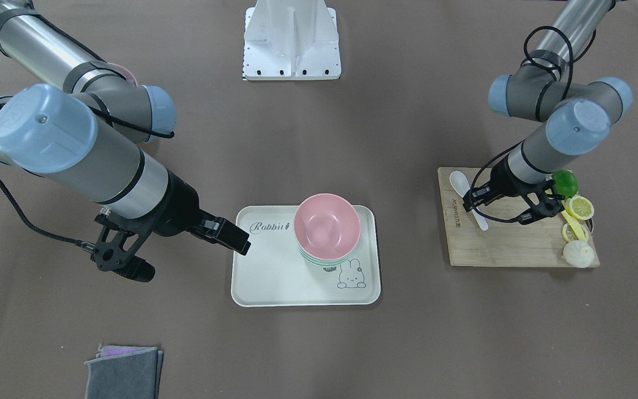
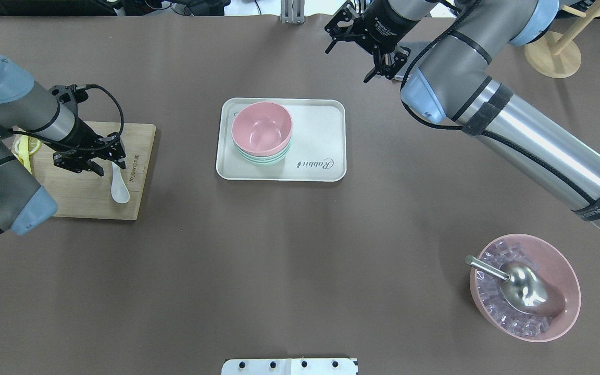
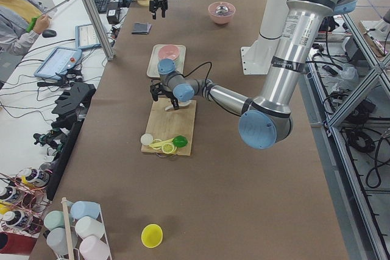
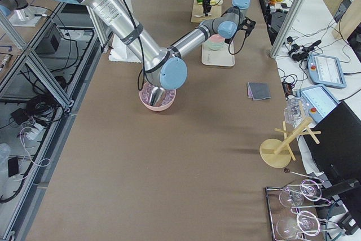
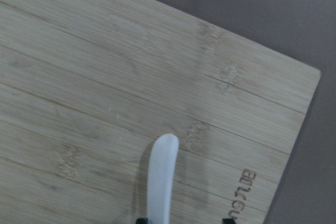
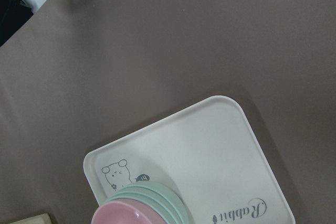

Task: Stack pink bowl on green and place spoon
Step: 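Lift the white spoon with the left gripper toward the tray while the right arm retracts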

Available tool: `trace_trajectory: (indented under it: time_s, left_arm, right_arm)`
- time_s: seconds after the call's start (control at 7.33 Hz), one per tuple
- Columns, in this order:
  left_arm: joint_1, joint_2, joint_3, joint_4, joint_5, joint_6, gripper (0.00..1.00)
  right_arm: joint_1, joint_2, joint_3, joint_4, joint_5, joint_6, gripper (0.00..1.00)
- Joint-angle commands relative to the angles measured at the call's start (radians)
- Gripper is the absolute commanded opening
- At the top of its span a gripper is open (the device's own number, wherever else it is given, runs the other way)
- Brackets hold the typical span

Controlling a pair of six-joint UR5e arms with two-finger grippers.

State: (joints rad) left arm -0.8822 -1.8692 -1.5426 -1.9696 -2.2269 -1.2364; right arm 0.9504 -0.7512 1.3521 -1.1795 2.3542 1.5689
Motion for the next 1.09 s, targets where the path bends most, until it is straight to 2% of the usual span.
trace_trajectory:
  time_s: [0.0,0.27,0.41,0.55,0.82,0.95]
  left_arm:
    - [0.002,-0.001,0.004,0.0,0.0,0.0,0.54]
    - [0.006,-0.007,0.03,-0.006,0.001,-0.002,0.52]
    - [0.006,-0.011,0.033,-0.006,0.0,-0.002,0.12]
    - [0.006,-0.01,0.032,-0.006,0.0,0.0,0.0]
    - [0.005,-0.031,0.024,0.0,-0.014,0.0,0.0]
    - [0.005,-0.057,0.021,0.0,-0.017,-0.003,0.0]
  right_arm:
    - [0.013,-0.002,0.001,0.0,0.023,0.002,1.0]
    - [0.028,-0.01,0.001,0.0,0.055,-0.001,1.0]
    - [0.072,-0.032,0.008,-0.002,0.107,-0.009,1.0]
    - [0.132,-0.093,0.039,-0.003,0.175,-0.068,1.0]
    - [0.229,-0.175,0.047,-0.008,0.236,-0.205,1.0]
    - [0.255,-0.216,0.051,-0.006,0.237,-0.258,1.0]
